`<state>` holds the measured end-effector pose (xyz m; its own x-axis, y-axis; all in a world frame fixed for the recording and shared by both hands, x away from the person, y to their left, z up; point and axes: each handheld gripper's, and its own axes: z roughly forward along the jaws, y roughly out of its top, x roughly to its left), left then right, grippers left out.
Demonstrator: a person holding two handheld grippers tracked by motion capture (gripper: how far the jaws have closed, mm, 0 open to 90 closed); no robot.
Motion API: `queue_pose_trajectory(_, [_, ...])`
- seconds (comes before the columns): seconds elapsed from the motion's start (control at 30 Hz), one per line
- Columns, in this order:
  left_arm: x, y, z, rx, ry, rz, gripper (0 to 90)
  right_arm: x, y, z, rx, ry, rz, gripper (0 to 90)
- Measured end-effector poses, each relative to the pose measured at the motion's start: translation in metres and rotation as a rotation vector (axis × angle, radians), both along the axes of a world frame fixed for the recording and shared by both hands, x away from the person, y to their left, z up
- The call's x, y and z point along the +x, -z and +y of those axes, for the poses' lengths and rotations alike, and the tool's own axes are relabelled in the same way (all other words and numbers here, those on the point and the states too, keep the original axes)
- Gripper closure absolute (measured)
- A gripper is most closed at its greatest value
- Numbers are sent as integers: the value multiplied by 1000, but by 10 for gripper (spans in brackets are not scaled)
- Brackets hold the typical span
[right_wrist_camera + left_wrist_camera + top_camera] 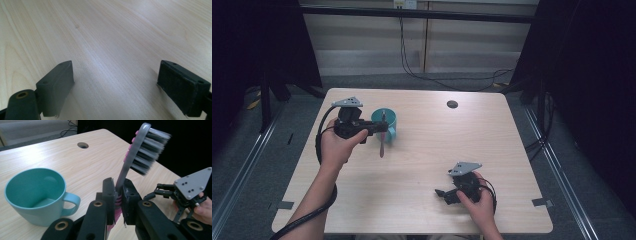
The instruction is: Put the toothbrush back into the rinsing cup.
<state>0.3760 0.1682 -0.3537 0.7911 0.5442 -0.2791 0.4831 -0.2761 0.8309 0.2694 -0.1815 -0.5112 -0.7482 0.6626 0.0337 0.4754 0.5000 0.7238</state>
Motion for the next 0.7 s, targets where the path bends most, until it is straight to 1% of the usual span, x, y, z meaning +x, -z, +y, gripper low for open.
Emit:
queue_pose_trajectory(0.03, [1, -1, 0, 2, -2, -1, 833, 0, 0, 0, 0, 0, 0, 127])
queue_pose_trajectory(0.1, [3, -3, 1, -9, -11, -2, 832, 0, 0, 0, 0, -1, 1, 127])
queue_pose_trajectory(0.2, [5, -4, 2, -7, -11, -6, 833, 0, 0, 0, 0, 0, 0, 127])
queue_pose_trajectory(0.23, [6, -5, 2, -15, -19, -5, 832, 0, 0, 0, 0, 0, 0, 127])
queue_pose_trajectory(0.43, [11, -7, 5, -12, -27, -13, 833, 0, 0, 0, 0, 0, 0, 127])
queue_pose_trajectory(0.47, [12, -8, 5, -22, -31, -11, 833, 0, 0, 0, 0, 0, 0, 127])
queue_pose_trajectory(0.53, [13, -9, 6, -12, -35, -17, 833, 0, 0, 0, 0, 0, 0, 127])
queue_pose_trajectory(0.6, [15, -11, 6, -16, -37, -18, 833, 0, 0, 0, 0, 0, -1, 127])
queue_pose_trajectory(0.67, [17, -12, 7, -9, -39, -24, 833, 0, 0, 0, 0, 0, 0, 127])
queue_pose_trajectory(0.7, [18, -13, 8, -16, -44, -23, 833, 0, 0, 0, 0, -1, -2, 127])
